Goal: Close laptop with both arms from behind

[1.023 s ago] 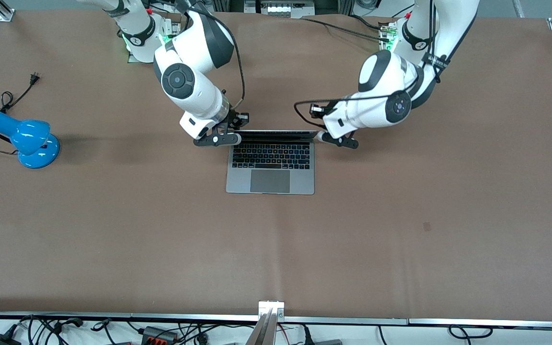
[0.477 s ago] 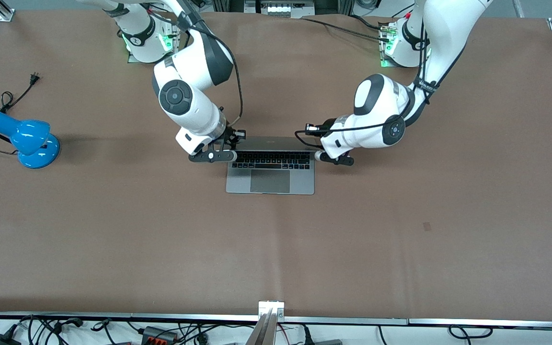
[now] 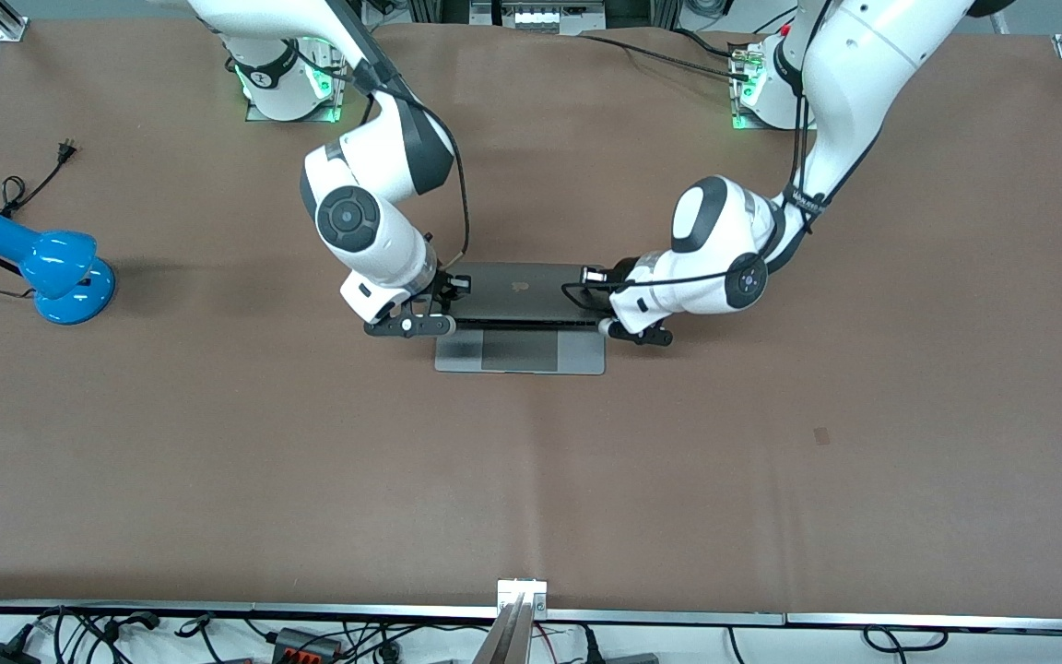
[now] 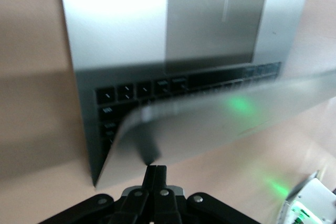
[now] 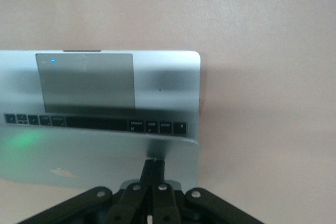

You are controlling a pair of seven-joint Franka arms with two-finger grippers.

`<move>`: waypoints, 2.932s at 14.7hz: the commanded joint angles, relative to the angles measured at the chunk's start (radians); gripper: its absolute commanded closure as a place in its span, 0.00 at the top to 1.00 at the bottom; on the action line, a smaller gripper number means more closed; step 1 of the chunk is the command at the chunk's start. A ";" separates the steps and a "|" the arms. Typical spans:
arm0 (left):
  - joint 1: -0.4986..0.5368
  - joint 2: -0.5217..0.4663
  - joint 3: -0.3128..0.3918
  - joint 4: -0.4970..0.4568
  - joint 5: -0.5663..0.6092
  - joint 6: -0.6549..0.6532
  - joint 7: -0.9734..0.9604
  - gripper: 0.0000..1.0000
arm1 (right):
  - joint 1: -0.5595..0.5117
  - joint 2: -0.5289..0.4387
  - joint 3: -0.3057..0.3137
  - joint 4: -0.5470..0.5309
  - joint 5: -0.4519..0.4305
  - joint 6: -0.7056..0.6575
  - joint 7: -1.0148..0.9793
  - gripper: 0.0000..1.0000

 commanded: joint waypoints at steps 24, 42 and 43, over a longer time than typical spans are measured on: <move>-0.001 0.103 0.038 0.131 0.210 0.048 -0.001 0.00 | 0.007 0.190 -0.003 0.139 -0.058 0.070 0.027 0.00; 0.002 -0.614 0.489 0.230 0.258 -0.777 0.171 0.07 | 0.002 -0.146 -0.420 0.280 -0.096 -0.406 -0.327 1.00; -0.001 -0.612 0.509 0.285 0.288 -0.828 0.168 0.11 | -0.003 -0.144 -0.435 0.330 -0.096 -0.462 -0.328 1.00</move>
